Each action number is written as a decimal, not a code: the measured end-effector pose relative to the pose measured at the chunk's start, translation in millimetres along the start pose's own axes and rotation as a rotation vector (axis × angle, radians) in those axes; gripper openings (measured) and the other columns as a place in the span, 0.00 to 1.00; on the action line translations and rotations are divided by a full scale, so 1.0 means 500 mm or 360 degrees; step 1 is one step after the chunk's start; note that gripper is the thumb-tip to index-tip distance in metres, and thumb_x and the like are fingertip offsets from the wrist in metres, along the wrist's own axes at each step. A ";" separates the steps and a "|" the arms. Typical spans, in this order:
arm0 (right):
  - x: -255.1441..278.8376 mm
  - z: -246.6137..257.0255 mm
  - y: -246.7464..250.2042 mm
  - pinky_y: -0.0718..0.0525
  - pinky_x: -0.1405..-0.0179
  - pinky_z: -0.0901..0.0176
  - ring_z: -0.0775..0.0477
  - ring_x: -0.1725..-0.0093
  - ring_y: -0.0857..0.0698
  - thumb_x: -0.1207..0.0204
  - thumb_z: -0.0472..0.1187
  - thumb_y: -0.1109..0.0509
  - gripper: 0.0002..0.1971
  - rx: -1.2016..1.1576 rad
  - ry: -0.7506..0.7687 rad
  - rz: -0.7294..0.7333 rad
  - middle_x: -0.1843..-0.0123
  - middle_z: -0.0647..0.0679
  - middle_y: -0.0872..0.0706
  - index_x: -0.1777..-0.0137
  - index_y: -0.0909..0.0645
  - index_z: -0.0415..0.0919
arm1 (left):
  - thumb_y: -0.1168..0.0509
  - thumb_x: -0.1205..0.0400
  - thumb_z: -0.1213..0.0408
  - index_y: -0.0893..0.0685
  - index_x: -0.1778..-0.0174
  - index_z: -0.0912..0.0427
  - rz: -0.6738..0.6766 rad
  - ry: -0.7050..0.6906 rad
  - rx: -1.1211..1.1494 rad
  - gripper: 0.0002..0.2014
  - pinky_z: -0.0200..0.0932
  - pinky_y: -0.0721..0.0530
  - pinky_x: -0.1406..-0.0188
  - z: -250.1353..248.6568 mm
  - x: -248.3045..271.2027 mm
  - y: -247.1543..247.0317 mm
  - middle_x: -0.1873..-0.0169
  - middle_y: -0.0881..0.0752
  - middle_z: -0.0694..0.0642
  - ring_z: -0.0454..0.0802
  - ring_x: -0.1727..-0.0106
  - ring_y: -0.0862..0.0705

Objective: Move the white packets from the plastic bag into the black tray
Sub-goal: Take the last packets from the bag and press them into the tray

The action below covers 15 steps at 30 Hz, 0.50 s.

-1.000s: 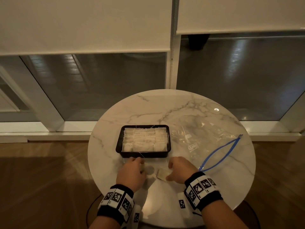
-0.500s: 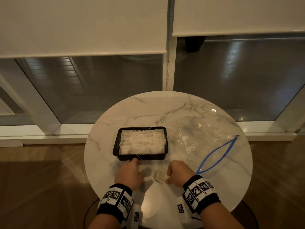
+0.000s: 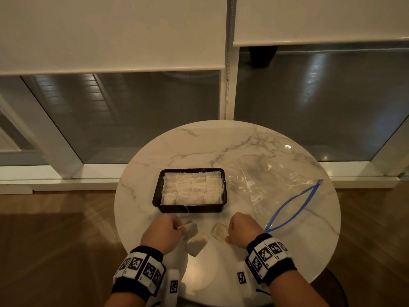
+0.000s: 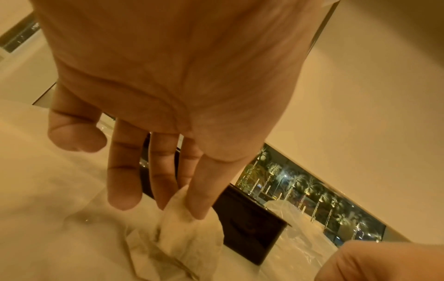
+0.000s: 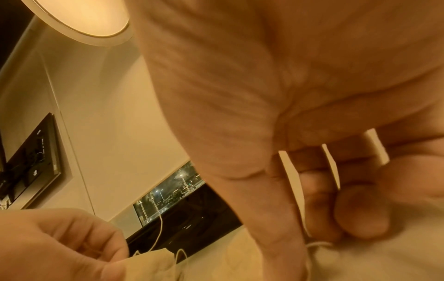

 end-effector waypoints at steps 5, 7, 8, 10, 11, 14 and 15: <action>0.010 0.014 0.019 0.19 0.58 0.66 0.53 0.56 0.14 0.26 0.38 0.25 0.06 -0.0158 0.0160 -0.0073 0.57 0.52 0.13 0.60 0.17 0.49 | 0.31 0.18 0.53 0.18 0.50 0.46 -0.0069 0.0044 0.0039 0.04 0.49 0.13 0.42 0.012 0.004 0.011 0.53 0.14 0.45 0.43 0.52 0.15; 0.016 0.024 0.034 0.21 0.60 0.69 0.57 0.58 0.16 0.25 0.36 0.25 0.08 -0.0246 0.0252 -0.0127 0.58 0.54 0.15 0.60 0.18 0.50 | 0.31 0.18 0.51 0.18 0.44 0.44 -0.0133 0.0043 0.0054 0.09 0.49 0.13 0.43 0.011 0.004 0.013 0.49 0.15 0.45 0.45 0.50 0.15; 0.021 0.030 0.043 0.22 0.60 0.70 0.58 0.58 0.17 0.25 0.36 0.25 0.08 -0.0288 0.0301 -0.0158 0.58 0.56 0.16 0.58 0.19 0.50 | 0.32 0.18 0.51 0.18 0.43 0.45 -0.0184 0.0023 0.0058 0.10 0.49 0.13 0.44 0.006 0.004 0.017 0.49 0.15 0.45 0.45 0.49 0.15; 0.029 0.043 0.057 0.25 0.62 0.71 0.60 0.59 0.19 0.25 0.37 0.24 0.09 -0.0364 0.0398 -0.0209 0.58 0.58 0.19 0.52 0.19 0.51 | 0.32 0.18 0.52 0.15 0.43 0.48 -0.0332 -0.0078 0.0060 0.10 0.49 0.13 0.45 -0.008 0.005 0.031 0.49 0.15 0.45 0.45 0.49 0.16; 0.032 0.048 0.061 0.26 0.62 0.72 0.60 0.61 0.20 0.25 0.37 0.24 0.10 -0.0394 0.0443 -0.0225 0.59 0.58 0.19 0.50 0.19 0.51 | 0.32 0.17 0.52 0.14 0.42 0.49 -0.0423 -0.0151 0.0029 0.10 0.49 0.14 0.45 -0.018 0.005 0.042 0.50 0.16 0.45 0.45 0.49 0.17; 0.038 0.063 0.070 0.23 0.63 0.72 0.60 0.64 0.20 0.24 0.36 0.24 0.12 -0.0518 0.0545 -0.0233 0.62 0.56 0.18 0.46 0.19 0.53 | 0.34 0.17 0.50 0.15 0.42 0.47 -0.0634 -0.0283 -0.0207 0.11 0.51 0.18 0.40 -0.043 0.000 0.071 0.48 0.17 0.45 0.46 0.44 0.20; 0.039 0.066 0.073 0.22 0.63 0.71 0.60 0.64 0.19 0.24 0.36 0.24 0.13 -0.0563 0.0568 -0.0237 0.61 0.56 0.17 0.45 0.19 0.53 | 0.36 0.16 0.49 0.15 0.40 0.47 -0.0639 -0.0275 -0.0273 0.12 0.51 0.20 0.37 -0.046 -0.006 0.075 0.45 0.17 0.45 0.46 0.41 0.20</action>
Point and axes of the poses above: each hand's wrist, its own x-axis away from the middle knuckle, its own y-axis out of the back of the hand, z = x × y, the point moved 6 cm from there along -x, towards the middle knuckle
